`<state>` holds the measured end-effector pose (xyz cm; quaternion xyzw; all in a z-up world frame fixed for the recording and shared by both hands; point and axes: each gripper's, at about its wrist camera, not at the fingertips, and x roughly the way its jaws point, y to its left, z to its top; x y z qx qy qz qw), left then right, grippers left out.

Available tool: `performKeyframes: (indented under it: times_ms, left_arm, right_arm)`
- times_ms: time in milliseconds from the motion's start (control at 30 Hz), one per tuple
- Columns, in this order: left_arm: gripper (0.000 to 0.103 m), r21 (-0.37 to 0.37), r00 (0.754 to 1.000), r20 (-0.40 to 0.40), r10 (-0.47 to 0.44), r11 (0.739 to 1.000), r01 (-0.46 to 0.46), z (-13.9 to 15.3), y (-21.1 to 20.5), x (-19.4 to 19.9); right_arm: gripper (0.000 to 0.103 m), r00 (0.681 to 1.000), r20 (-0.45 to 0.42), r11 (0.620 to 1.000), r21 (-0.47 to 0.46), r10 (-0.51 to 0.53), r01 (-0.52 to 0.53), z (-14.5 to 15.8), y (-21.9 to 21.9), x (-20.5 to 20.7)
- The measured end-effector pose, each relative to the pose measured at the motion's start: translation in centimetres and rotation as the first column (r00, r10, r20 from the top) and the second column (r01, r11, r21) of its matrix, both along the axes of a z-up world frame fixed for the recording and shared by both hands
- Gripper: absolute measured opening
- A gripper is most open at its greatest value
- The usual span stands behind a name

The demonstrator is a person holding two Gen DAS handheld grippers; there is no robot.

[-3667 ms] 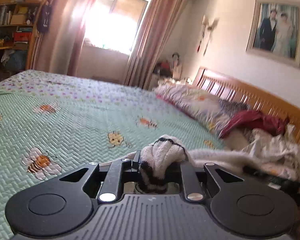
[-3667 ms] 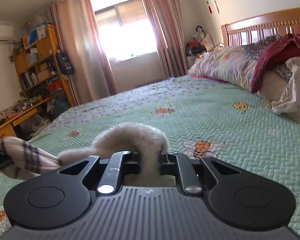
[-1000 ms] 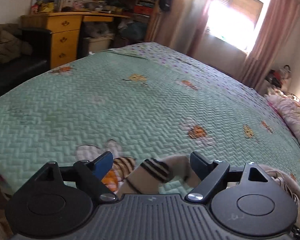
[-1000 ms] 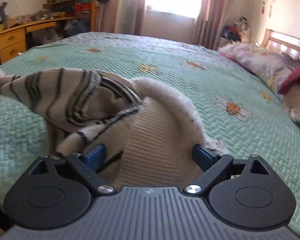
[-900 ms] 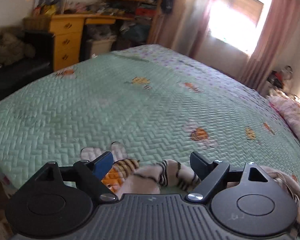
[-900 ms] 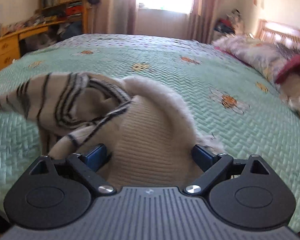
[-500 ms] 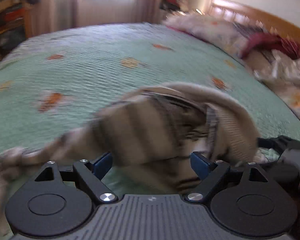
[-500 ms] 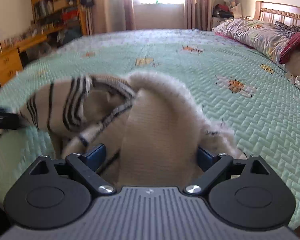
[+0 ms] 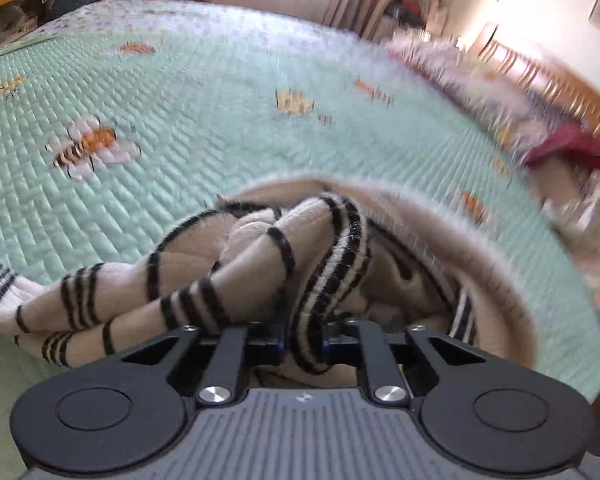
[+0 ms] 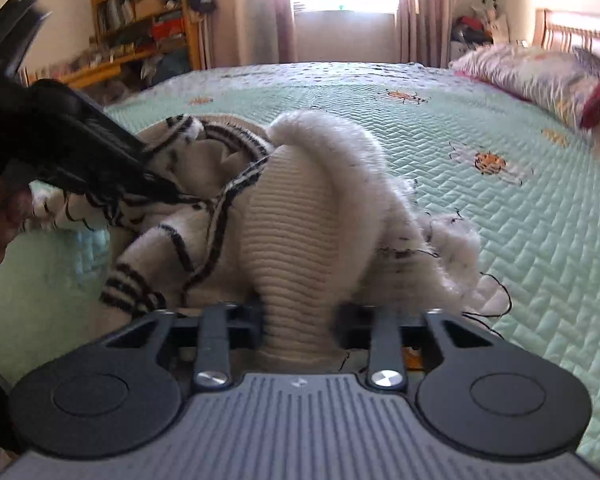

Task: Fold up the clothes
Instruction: 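Lift the striped sleeve with the left gripper while the right gripper holds the cuff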

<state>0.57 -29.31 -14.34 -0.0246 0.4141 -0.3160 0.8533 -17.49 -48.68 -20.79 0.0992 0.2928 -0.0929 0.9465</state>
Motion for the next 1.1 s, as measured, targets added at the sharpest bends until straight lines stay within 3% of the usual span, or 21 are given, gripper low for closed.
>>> performKeyframes:
  times_ms: [167,300,433,533,600,667,733,800,833,867,967,1100]
  left_arm:
    - [0.007,-0.139,0.993,0.108,0.054,0.99,-0.039,5.6,3.2,-0.3]
    - [0.007,-0.26,0.968,0.216,0.131,0.963,-0.073,12.1,6.9,0.0]
    - [0.007,-0.36,0.955,0.216,0.205,0.926,-0.117,15.2,11.1,0.5]
    - [0.008,-0.346,0.96,0.168,0.225,0.925,-0.156,13.5,13.2,0.0]
    - [0.008,-0.283,0.966,0.116,0.229,0.94,-0.189,10.9,13.8,-0.3]
    - [0.008,-0.244,0.967,0.077,0.245,0.945,-0.22,8.5,14.4,-0.6]
    - [0.009,-0.236,0.961,0.031,0.274,0.937,-0.259,6.6,15.5,-0.9]
    - [0.009,-0.237,0.957,-0.01,0.289,0.929,-0.283,5.3,16.8,-1.2]
    - [0.01,-0.235,0.957,-0.024,0.289,0.929,-0.287,4.7,17.2,-1.3]
    - [0.01,-0.231,0.958,-0.035,0.283,0.931,-0.283,4.3,17.3,-1.5]
    - [0.012,-0.213,0.963,-0.055,0.265,0.939,-0.27,2.7,17.9,-2.3]
    - [0.012,-0.195,0.963,-0.089,0.254,0.944,-0.267,0.6,18.5,-2.8]
  right_arm:
    - [0.018,0.997,0.067,0.989,0.141,-0.042,0.033,3.5,-2.7,-0.6]
    - [0.017,0.98,0.177,0.99,0.124,-0.088,0.067,8.6,-4.3,-1.2]
    - [0.02,0.964,0.204,0.984,0.082,-0.17,0.156,11.5,-6.4,-1.1]
    - [0.035,0.967,0.055,0.962,0.127,-0.251,0.242,9.1,-8.6,-0.1]
    - [0.039,0.954,-0.01,0.932,0.209,-0.301,0.296,7.3,-9.1,-0.4]
    - [0.039,0.953,0.031,0.935,0.207,-0.3,0.287,6.9,-7.7,-1.1]
    - [0.041,0.957,0.126,0.959,0.142,-0.262,0.244,8.1,-5.3,-1.5]
    - [0.063,0.96,0.202,0.98,0.076,-0.194,0.182,9.4,-3.2,-1.5]
    - [0.082,0.964,0.222,0.989,0.041,-0.147,0.141,10.0,-2.0,-1.3]
    - [0.086,0.969,0.226,0.995,0.015,-0.102,0.101,10.5,-1.2,-0.9]
    - [0.086,0.977,0.212,1.0,-0.03,0.004,0.003,10.9,1.1,1.0]
    - [0.086,0.987,0.116,0.993,-0.055,0.107,-0.102,10.2,3.3,5.8]
